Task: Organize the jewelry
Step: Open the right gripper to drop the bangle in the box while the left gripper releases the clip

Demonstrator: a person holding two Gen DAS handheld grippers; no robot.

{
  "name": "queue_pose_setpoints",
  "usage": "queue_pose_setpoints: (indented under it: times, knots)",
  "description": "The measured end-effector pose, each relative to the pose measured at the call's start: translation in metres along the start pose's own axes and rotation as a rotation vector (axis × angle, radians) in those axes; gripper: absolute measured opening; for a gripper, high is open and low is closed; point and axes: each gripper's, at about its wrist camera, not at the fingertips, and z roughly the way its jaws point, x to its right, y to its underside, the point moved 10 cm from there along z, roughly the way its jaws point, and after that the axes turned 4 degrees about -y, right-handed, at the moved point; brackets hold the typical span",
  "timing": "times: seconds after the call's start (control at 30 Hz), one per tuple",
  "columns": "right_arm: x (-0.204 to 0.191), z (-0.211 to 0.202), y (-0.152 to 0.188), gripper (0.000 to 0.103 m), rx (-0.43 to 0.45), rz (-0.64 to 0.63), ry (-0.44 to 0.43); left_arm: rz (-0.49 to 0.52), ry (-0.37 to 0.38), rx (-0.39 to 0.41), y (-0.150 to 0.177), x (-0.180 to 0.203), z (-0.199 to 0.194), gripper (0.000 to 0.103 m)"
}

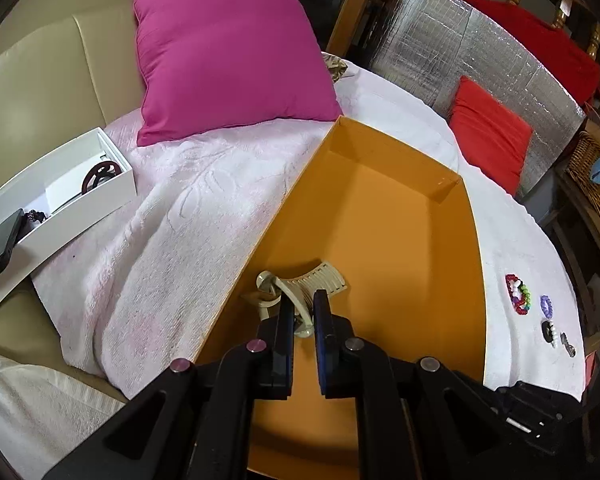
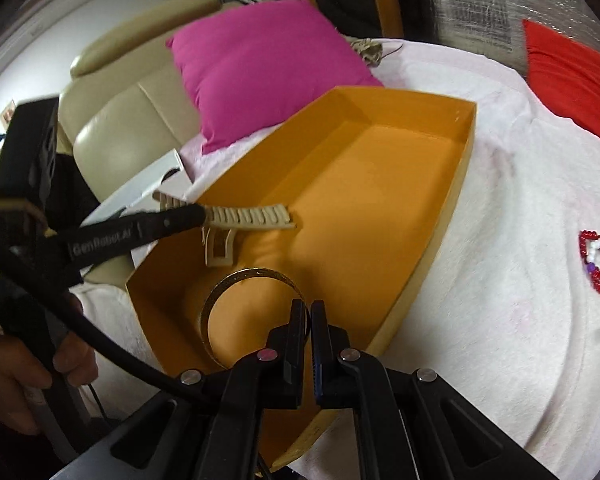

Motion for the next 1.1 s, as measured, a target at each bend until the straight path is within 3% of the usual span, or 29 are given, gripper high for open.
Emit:
queue_pose_setpoints:
  times: [0.27,0.4,0.63,0.77,0.83,0.93,1.1]
  knots:
    - [-0.003,-0.001,0.005,0.012,-0.021,0.003,-0.034,-0.012,-0.031,-0.018,-0.001,-0.005,0.005,0.014]
    - [0.009,-0.026,0.007,0.016,0.034,0.035,-0.059,-0.019,-0.038,-0.011,-0.004,-0.005,0.002,0.014]
    - [0.038,-0.051,0.014,0.016,0.108,0.145,-0.057,0.003,-0.044,0.139,-0.023,0.003,-0.026,0.036]
    - [0.036,-0.032,0.033,0.017,0.037,0.171,-0.074,0.000,-0.028,0.216,-0.034,0.008,-0.040,0.037]
    - [0.028,-0.029,0.039,0.018,0.042,0.174,-0.079,-0.013,-0.038,0.271,-0.041,0.007,-0.050,0.038]
    - [0.008,-0.021,0.045,0.018,0.015,0.173,-0.149,-0.038,-0.052,0.341,-0.048,0.003,-0.063,0.043]
    - [-0.010,-0.014,0.047,0.018,0.008,0.156,-0.192,-0.057,-0.031,0.387,-0.053,0.005,-0.071,0.045]
